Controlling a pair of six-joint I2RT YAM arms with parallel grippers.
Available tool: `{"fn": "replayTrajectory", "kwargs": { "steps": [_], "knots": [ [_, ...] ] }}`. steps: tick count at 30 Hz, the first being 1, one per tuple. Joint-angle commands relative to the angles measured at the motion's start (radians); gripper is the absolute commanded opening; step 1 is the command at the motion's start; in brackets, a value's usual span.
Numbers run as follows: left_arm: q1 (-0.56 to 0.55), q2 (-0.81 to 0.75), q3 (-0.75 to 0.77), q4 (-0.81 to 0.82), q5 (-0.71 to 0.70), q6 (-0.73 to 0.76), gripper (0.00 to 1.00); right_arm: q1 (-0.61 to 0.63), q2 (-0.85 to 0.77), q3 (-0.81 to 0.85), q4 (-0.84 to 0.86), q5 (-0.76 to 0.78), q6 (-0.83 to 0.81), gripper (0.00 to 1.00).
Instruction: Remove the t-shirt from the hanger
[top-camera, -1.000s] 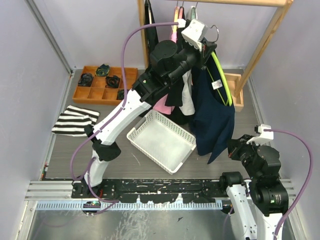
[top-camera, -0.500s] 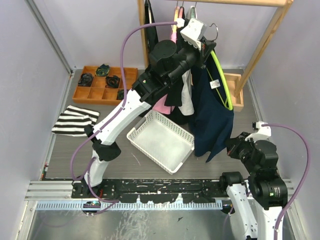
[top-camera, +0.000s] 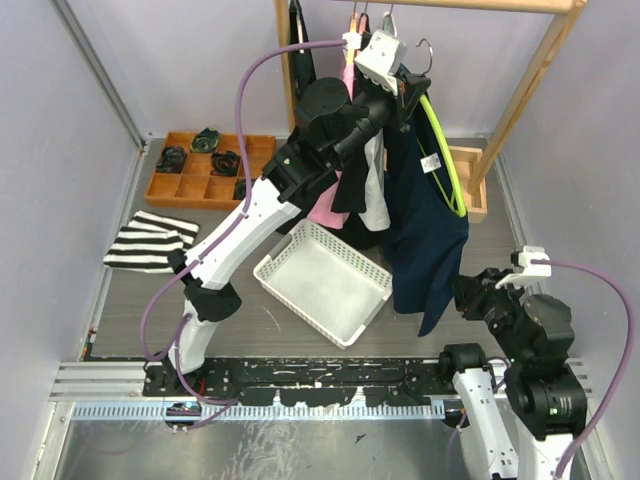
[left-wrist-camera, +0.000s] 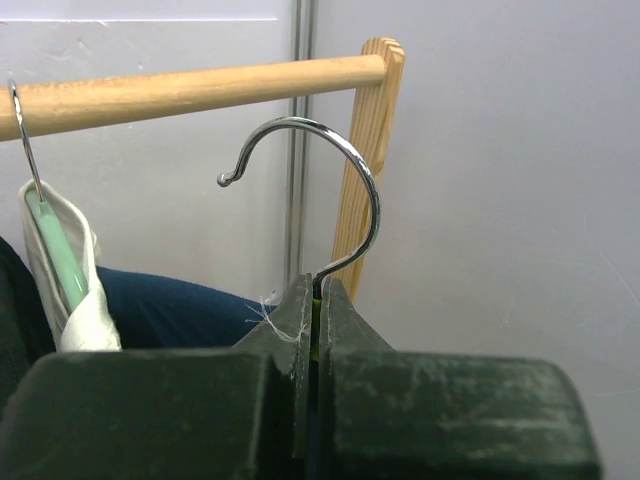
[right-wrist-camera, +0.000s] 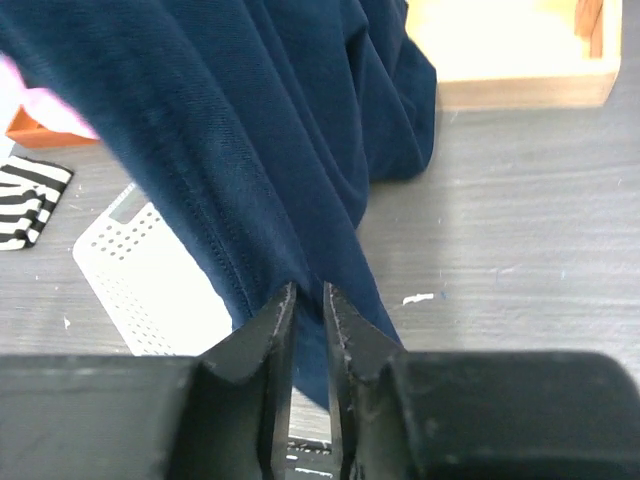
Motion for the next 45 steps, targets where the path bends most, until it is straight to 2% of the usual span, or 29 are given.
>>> {"fn": "replayTrajectory", "kwargs": {
  "steps": [1,4,7,12,26,29,33,35,45],
  "knots": [
    [0.014,-0.058,0.025,0.153,-0.019,-0.016,0.0,-0.004,-0.031,0.063,0.063,-0.038,-0.048,0.29],
    [0.014,-0.057,0.026,0.15,-0.019,-0.015,0.0,-0.004,-0.048,0.076,0.068,-0.047,-0.057,0.41],
    [0.013,-0.058,0.025,0.147,-0.02,-0.013,0.0,-0.004,-0.069,0.084,0.086,-0.075,-0.065,0.46],
    [0.013,-0.059,0.025,0.146,-0.019,-0.014,0.0,-0.004,-0.085,0.075,0.149,-0.129,-0.053,0.47],
    [0.012,-0.065,0.003,0.139,-0.008,-0.03,0.0,-0.004,0.015,0.05,0.335,-0.082,-0.077,0.44],
    [0.011,-0.073,-0.008,0.142,-0.008,-0.029,0.0,-0.004,0.028,0.038,0.354,-0.075,-0.081,0.35],
    [0.012,-0.073,-0.006,0.142,-0.01,-0.028,0.0,-0.004,0.017,0.026,0.334,-0.065,-0.082,0.09],
    [0.012,-0.073,-0.005,0.139,-0.014,-0.026,0.0,-0.004,0.003,0.026,0.301,-0.047,-0.077,0.01],
    [0.012,-0.077,0.013,0.128,-0.022,-0.021,0.0,-0.004,-0.086,-0.034,0.11,0.027,0.008,0.01]
  ]
}}
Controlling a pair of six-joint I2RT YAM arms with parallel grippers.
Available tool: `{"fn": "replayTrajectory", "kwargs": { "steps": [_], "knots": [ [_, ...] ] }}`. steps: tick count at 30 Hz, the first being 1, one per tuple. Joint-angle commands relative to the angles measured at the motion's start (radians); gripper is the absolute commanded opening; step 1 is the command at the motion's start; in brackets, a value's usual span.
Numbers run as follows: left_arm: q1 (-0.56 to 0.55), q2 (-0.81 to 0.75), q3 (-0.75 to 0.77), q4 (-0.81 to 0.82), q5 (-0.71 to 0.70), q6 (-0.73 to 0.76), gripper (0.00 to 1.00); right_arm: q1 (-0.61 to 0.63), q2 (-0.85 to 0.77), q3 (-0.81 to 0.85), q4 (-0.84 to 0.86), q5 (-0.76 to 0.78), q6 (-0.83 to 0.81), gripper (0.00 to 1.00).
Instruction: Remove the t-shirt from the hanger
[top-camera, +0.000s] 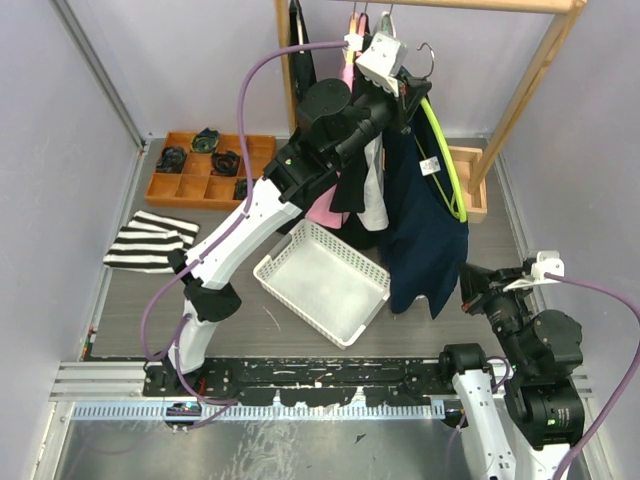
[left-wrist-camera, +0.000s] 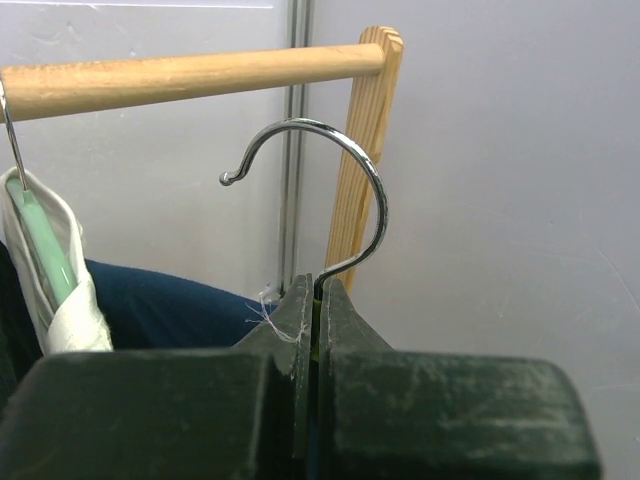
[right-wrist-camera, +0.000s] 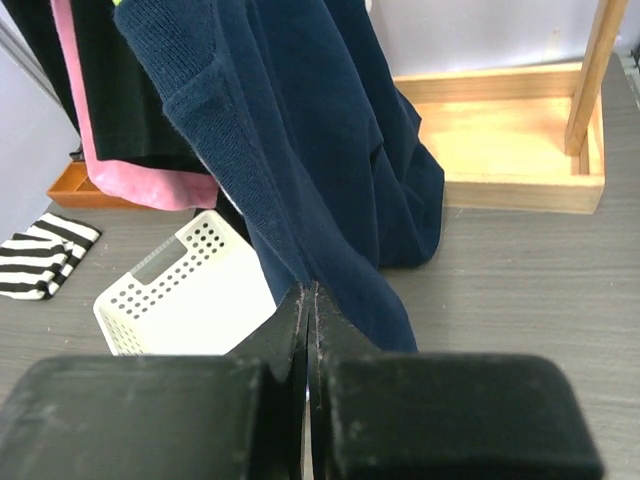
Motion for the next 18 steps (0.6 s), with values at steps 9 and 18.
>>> {"fn": "replayTrajectory", "kwargs": {
  "steps": [9,18],
  "knots": [
    [0.01,-0.063,0.051,0.112,-0.028,0.002,0.0,-0.004,-0.056,-0.033,-0.158,0.06,0.065,0.01],
    [0.009,-0.06,0.059,0.125,-0.027,-0.008,0.0,-0.004,-0.076,-0.051,-0.191,0.049,0.069,0.01]
  ]
}}
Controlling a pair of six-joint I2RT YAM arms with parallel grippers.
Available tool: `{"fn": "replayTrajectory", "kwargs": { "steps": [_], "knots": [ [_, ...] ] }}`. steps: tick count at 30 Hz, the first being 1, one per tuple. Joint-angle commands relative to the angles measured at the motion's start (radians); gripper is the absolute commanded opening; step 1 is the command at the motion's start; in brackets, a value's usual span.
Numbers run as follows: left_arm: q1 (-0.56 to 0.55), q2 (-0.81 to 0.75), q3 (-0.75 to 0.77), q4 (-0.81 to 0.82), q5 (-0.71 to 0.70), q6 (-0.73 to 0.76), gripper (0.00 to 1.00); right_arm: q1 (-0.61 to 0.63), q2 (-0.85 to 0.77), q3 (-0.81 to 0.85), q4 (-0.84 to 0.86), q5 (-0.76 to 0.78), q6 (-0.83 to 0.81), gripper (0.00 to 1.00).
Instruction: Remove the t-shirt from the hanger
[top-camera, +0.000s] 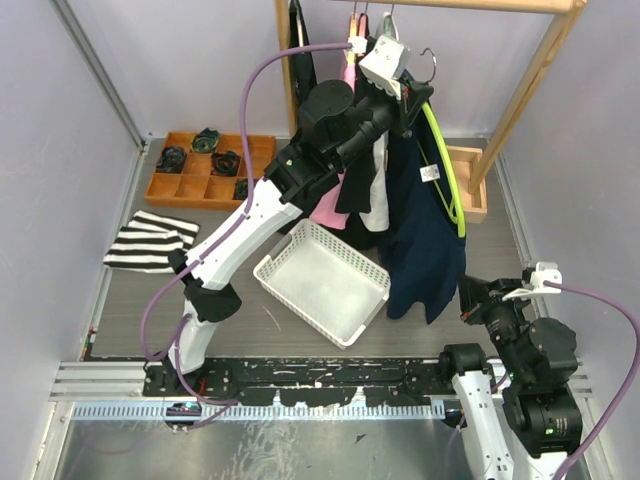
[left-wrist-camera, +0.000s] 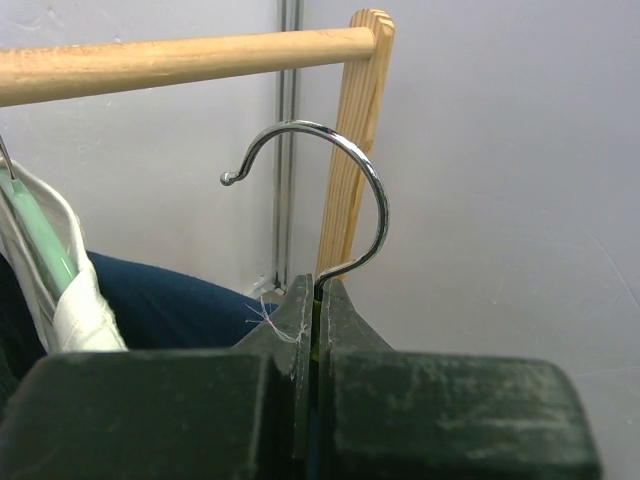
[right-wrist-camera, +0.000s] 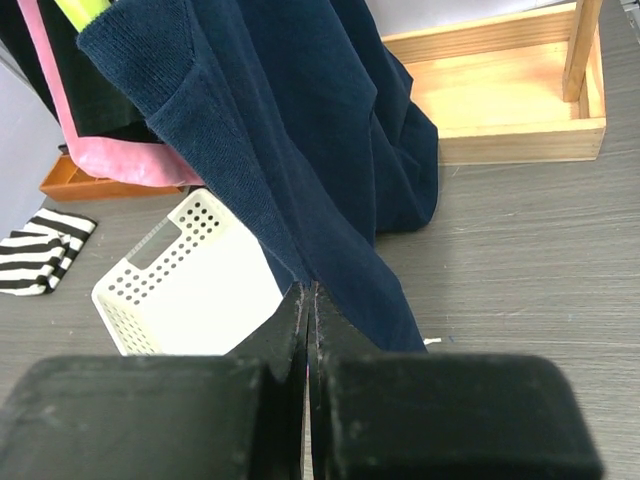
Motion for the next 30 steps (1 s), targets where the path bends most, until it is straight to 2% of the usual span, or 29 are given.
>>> {"fn": "replayTrajectory", "kwargs": {
  "steps": [1,13,19,20,24,25,30],
  "knots": [
    [0.015,-0.06,0.059,0.156,-0.038,-0.012,0.0,-0.004,-0.007,-0.018,-0.085,0.011,0.001,0.01],
    [0.014,-0.049,0.059,0.171,-0.038,-0.025,0.0,-0.004,-0.038,-0.059,-0.072,-0.02,0.022,0.0],
    [0.007,-0.07,0.01,0.164,-0.027,-0.016,0.0,-0.004,0.024,-0.009,-0.03,-0.017,-0.019,0.01],
    [0.003,-0.078,-0.01,0.17,-0.027,-0.008,0.0,-0.004,0.042,0.007,-0.021,-0.018,-0.029,0.03],
    [-0.038,-0.082,-0.029,0.151,-0.034,0.043,0.0,-0.004,0.134,0.119,0.01,-0.016,-0.077,0.31],
    [-0.051,-0.081,-0.031,0.147,-0.041,0.06,0.0,-0.004,0.157,0.153,0.016,-0.013,-0.087,0.35],
    [-0.079,-0.117,-0.123,0.153,-0.05,0.075,0.0,-0.004,0.247,0.346,0.019,0.055,-0.122,0.41]
  ]
}}
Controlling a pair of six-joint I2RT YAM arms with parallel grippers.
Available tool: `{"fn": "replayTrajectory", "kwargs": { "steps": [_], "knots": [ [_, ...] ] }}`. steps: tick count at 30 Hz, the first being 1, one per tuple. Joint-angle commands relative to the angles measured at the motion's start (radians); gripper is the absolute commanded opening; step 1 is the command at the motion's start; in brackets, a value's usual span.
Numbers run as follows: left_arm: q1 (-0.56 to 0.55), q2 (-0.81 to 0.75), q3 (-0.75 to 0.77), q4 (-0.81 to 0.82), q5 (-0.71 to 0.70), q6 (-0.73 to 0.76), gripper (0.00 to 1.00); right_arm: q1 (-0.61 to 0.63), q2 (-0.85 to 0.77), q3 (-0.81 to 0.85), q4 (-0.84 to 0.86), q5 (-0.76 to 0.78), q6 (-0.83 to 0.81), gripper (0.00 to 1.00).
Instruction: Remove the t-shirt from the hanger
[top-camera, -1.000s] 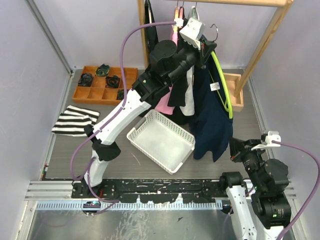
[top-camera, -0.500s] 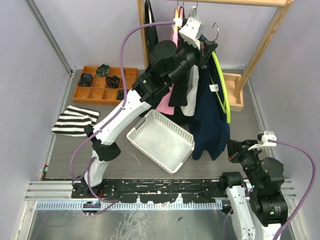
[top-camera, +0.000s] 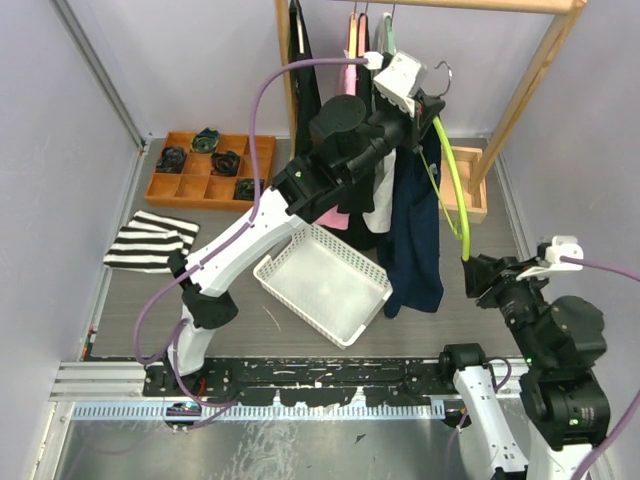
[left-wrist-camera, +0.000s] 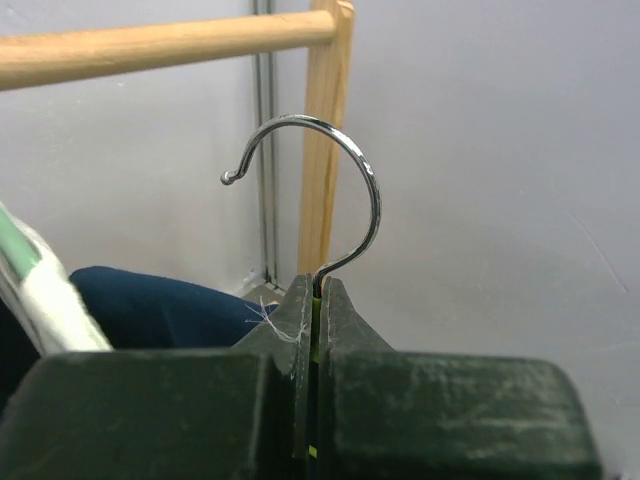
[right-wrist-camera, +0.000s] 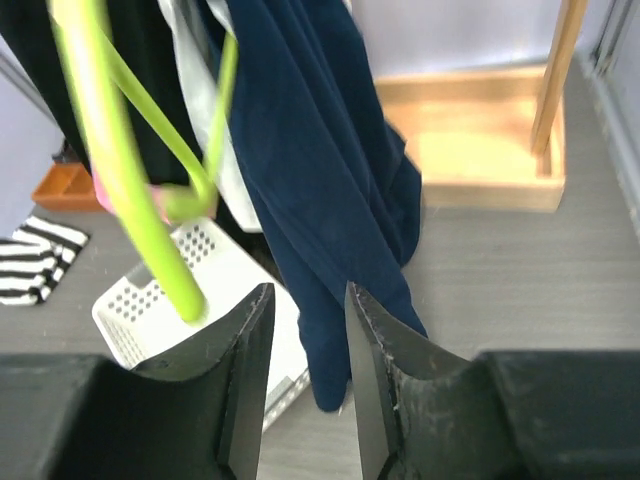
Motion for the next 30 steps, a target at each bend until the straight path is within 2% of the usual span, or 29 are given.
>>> {"fn": "replayTrajectory", "kwargs": {
  "steps": [1,4,10,16,30],
  "knots": [
    [-0.025,-0.109,-0.091,0.126,-0.016,0.031,0.0,-0.004,0.071,0.179,0.048,0.073,-0.065,0.42],
    [-0.033,-0.131,-0.153,0.135,-0.018,0.029,0.0,-0.002,0.128,0.281,0.039,0.106,-0.079,0.44],
    [-0.054,-0.137,-0.196,0.135,-0.036,0.044,0.0,-0.002,0.197,0.379,0.082,0.042,-0.05,0.47],
    [-0.077,-0.093,-0.132,0.085,-0.06,0.05,0.0,-0.004,0.269,0.395,0.14,-0.104,0.001,0.48],
    [-0.145,-0.029,-0.037,0.016,-0.116,0.108,0.0,-0.004,0.369,0.424,0.159,-0.127,0.003,0.49]
  ]
}}
